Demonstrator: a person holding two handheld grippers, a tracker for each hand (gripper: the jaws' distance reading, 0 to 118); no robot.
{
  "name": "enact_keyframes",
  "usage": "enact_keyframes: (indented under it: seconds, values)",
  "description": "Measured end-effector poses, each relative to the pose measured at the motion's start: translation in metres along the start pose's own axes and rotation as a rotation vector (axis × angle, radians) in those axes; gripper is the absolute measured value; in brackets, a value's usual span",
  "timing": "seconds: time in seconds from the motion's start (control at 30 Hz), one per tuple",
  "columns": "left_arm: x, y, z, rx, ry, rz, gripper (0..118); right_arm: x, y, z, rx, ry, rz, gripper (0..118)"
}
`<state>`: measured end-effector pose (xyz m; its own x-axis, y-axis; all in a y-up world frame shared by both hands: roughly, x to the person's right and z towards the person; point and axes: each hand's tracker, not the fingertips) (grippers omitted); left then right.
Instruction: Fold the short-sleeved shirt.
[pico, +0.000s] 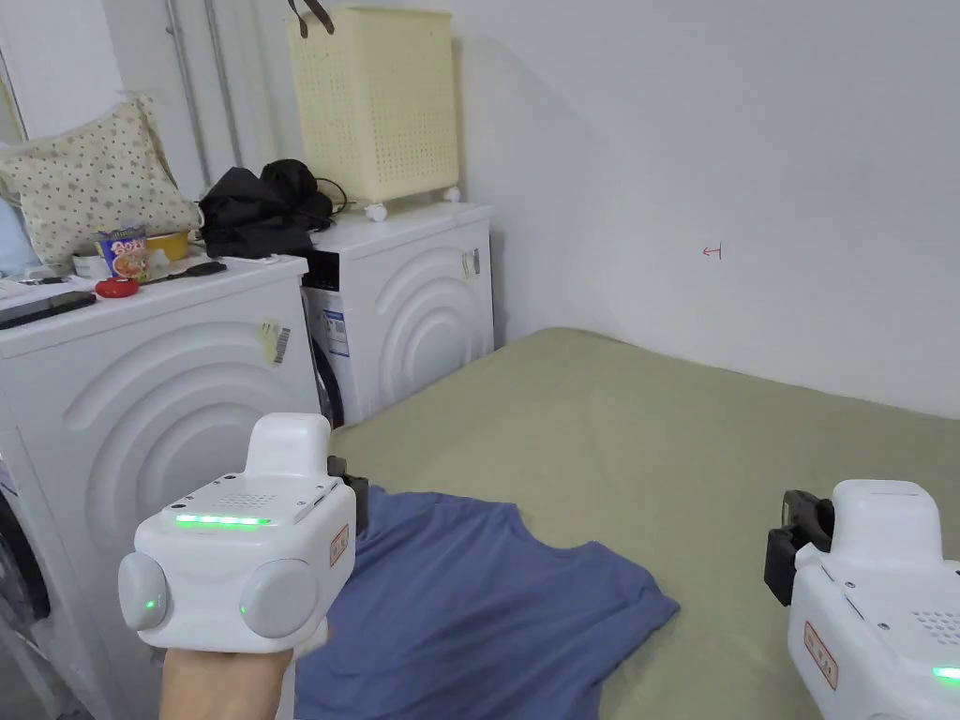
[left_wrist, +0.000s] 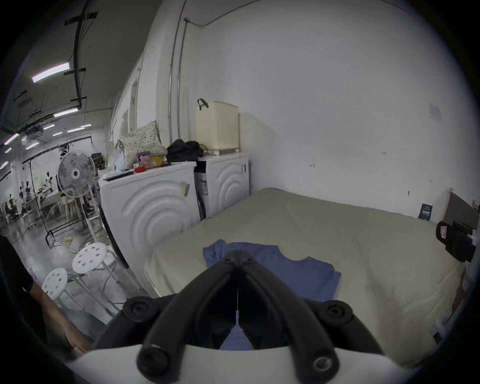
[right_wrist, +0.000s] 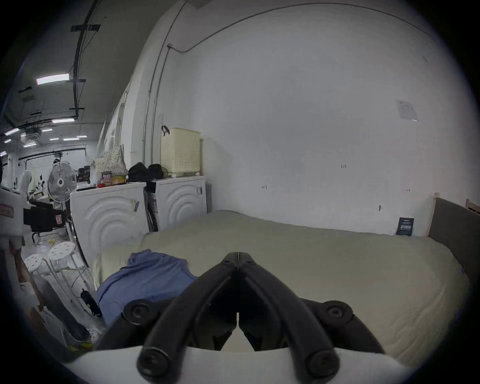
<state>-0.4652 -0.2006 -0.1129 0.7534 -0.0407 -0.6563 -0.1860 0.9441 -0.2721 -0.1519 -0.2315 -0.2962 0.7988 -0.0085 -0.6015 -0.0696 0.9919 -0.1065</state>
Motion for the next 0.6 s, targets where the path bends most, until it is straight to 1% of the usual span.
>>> enact_keyframes:
  seconds: [0.07,0.17,0.23,0.27,0.3,0.37,0.53,0.57,0.6]
  values:
    - [0.004,-0.006,-0.015,-0.026,-0.006,-0.002,0,0.003,-0.004,-0.004,-0.008,-0.009,0.008,1]
    - [0.011,-0.015,-0.046,-0.122,-0.087,0.020,0,0.005,-0.014,-0.009,-0.032,-0.014,0.017,1]
    - [0.017,-0.025,-0.076,-0.190,-0.150,0.069,0,0.006,-0.022,-0.012,-0.053,-0.015,0.021,1]
    - [0.021,-0.029,-0.089,-0.219,-0.145,0.073,0,0.007,-0.026,-0.013,-0.064,-0.015,0.024,1]
    - [0.028,-0.036,-0.106,-0.251,-0.155,0.027,0,0.008,-0.031,-0.014,-0.075,-0.016,0.024,1]
    - [0.042,-0.050,-0.136,-0.297,-0.171,-0.020,0,0.009,-0.042,-0.015,-0.101,-0.021,0.020,1]
    - [0.067,-0.083,-0.211,-0.498,-0.240,-0.008,0,0.018,-0.072,-0.022,-0.187,-0.021,0.017,1]
    - [0.069,-0.088,-0.221,-0.519,-0.241,-0.009,8,0.019,-0.076,-0.023,-0.197,-0.024,0.020,1]
    - [0.071,-0.093,-0.231,-0.551,-0.238,-0.013,36,0.020,-0.081,-0.025,-0.208,-0.024,0.023,1]
